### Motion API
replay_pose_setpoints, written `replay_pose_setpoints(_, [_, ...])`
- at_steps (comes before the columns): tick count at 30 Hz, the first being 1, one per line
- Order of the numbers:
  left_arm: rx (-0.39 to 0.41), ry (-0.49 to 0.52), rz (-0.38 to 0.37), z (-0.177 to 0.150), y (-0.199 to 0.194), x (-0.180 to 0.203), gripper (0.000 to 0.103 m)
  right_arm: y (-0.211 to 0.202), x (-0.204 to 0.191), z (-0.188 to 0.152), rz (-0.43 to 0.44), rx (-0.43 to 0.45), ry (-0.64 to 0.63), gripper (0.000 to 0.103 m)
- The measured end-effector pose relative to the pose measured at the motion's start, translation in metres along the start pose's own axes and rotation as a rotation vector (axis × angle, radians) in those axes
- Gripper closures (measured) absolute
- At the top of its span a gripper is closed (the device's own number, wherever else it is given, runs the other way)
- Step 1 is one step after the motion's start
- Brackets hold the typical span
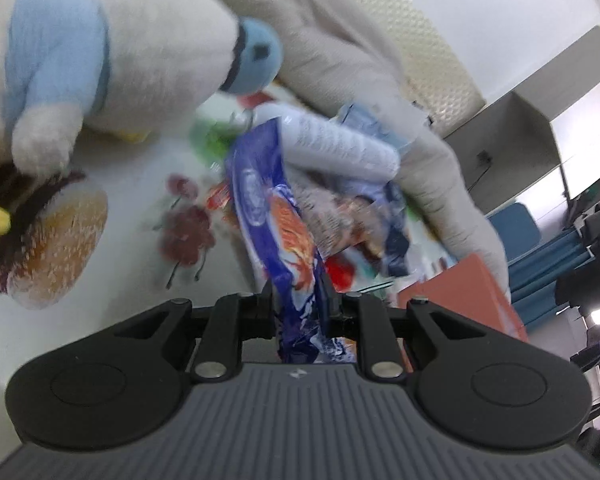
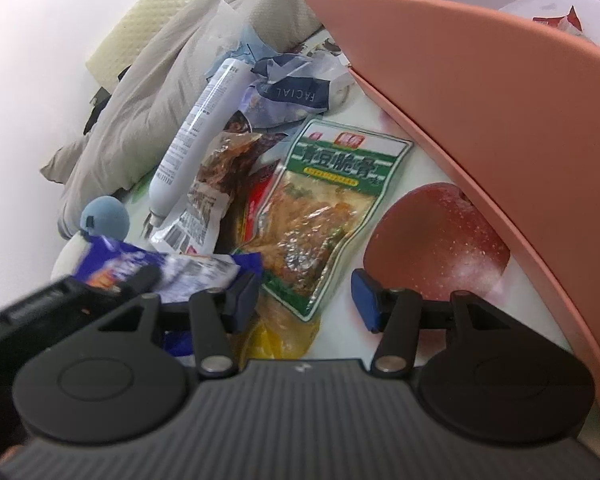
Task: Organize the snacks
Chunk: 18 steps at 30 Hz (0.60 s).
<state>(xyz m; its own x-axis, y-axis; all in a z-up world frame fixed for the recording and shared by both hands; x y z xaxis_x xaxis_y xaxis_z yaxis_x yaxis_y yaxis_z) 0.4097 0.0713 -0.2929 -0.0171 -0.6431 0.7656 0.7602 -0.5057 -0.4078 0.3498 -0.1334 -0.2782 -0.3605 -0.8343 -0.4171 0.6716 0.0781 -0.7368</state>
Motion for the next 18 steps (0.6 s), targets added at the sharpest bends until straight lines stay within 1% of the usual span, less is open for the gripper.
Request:
replay_pose_setpoints(3, [-0.016,0.035,0.072,-0.005,0.007,-0.012,0.081,0.004,-0.001,0.003,-0.007,0.005,0.013,0.050])
replay_pose_setpoints(6, [-0.026,-0.023,0.074,-0.013,0.008,-0.025,0.081,0.008,-0.002,0.007,-0.018,0.018,0.029,0.050])
replay_pose_setpoints(7, [-0.024,-0.027,0.072,-0.011,0.009,-0.026,0.081,0.010,-0.003,0.009,-0.021,0.025,0.031,0.050])
replay_pose_setpoints(10, [-0.028,-0.009,0.087,-0.010,0.011,-0.025,0.081,0.014,-0.004,0.013,-0.026,0.033,0.059,0.050])
replay_pose_setpoints(11, [-0.030,0.002,0.093,-0.009,0.014,-0.023,0.081,0.014,-0.005,0.015,-0.022,0.035,0.072,0.048])
replay_pose_setpoints(12, [-0.033,0.009,0.097,-0.009,0.015,-0.023,0.081,0.015,-0.006,0.016,-0.013,0.033,0.079,0.046])
replay_pose_setpoints(14, [-0.036,0.018,0.101,-0.009,0.016,-0.022,0.081,0.017,-0.010,0.018,0.012,0.026,0.087,0.046])
replay_pose_setpoints(18, [-0.036,0.019,0.100,-0.010,0.017,-0.022,0.081,0.014,-0.019,0.022,0.107,0.033,0.114,0.046])
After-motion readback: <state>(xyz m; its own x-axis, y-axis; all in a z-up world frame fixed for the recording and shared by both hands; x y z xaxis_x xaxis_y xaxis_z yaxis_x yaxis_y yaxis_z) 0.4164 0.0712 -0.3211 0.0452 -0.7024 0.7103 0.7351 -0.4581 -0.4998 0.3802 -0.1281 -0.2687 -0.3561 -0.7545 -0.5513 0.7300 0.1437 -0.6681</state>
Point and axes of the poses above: each gripper's, at about its wrist camera, not at the fingertips, and y roughly the way its jaws point, x to its right, z to its top, the point moved 10 cm from there along y, roughly the way its jaws point, and after that the axes turned 11 degrees about -z, right-handed, at the moved point
